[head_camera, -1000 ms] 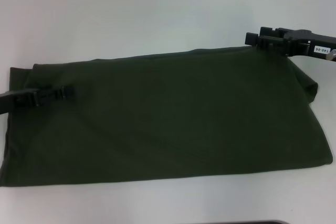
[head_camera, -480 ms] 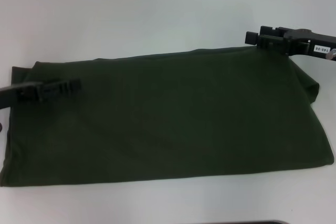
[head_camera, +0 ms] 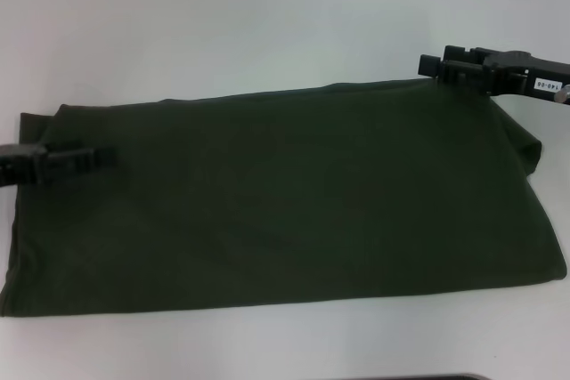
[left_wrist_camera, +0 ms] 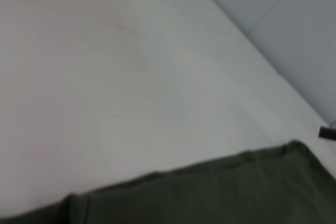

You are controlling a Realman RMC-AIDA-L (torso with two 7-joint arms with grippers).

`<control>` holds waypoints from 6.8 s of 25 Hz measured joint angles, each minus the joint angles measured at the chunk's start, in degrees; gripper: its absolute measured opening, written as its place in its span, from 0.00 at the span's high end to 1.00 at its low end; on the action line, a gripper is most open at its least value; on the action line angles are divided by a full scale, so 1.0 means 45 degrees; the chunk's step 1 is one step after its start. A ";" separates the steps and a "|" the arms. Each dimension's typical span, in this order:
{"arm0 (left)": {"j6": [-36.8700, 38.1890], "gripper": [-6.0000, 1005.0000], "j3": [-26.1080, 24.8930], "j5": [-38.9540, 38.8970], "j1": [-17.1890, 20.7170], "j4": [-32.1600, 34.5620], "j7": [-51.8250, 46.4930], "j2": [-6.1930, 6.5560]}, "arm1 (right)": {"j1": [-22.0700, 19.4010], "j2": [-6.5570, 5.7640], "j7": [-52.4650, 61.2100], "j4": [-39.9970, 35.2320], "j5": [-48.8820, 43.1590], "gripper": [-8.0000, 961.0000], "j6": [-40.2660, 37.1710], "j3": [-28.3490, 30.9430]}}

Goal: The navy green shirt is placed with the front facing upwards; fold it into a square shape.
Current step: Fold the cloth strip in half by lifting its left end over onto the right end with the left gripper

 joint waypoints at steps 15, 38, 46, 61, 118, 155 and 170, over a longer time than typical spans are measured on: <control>0.0258 0.12 0.0041 0.1413 -0.0076 0.0188 -0.0120 0.0043 | 0.0043 -0.0008 0.0002 0.0030 -0.0020 0.22 -0.0004 -0.0039; -0.0332 0.15 0.0114 0.1703 -0.0163 -0.0088 -0.0156 0.0033 | 0.0042 -0.0039 0.0002 0.0017 -0.0021 0.22 -0.0003 -0.0011; 0.0196 0.15 -0.0029 0.1150 -0.0431 0.0208 -0.0182 0.0137 | 0.0075 -0.0039 0.0002 0.0023 -0.0018 0.22 0.0007 -0.0030; 0.0132 0.16 0.0041 0.1497 -0.0502 0.1660 -0.1460 0.0268 | -0.0019 -0.0103 0.0002 0.0039 -0.0005 0.22 0.0078 0.0061; -0.1423 0.16 0.0692 0.3611 -0.1032 0.0860 -0.2404 0.0276 | -0.0033 -0.0136 0.0022 0.0049 -0.0013 0.22 0.0152 0.0067; -0.1437 0.67 0.0803 0.3720 -0.1279 0.0866 -0.2714 0.0345 | 0.0023 -0.0095 0.0022 0.0076 -0.0001 0.22 0.0263 0.0068; -0.1435 0.96 0.1083 0.3725 -0.1325 0.0884 -0.2811 0.0342 | -0.0017 -0.0079 0.0022 0.0063 -0.0001 0.22 0.0325 0.0110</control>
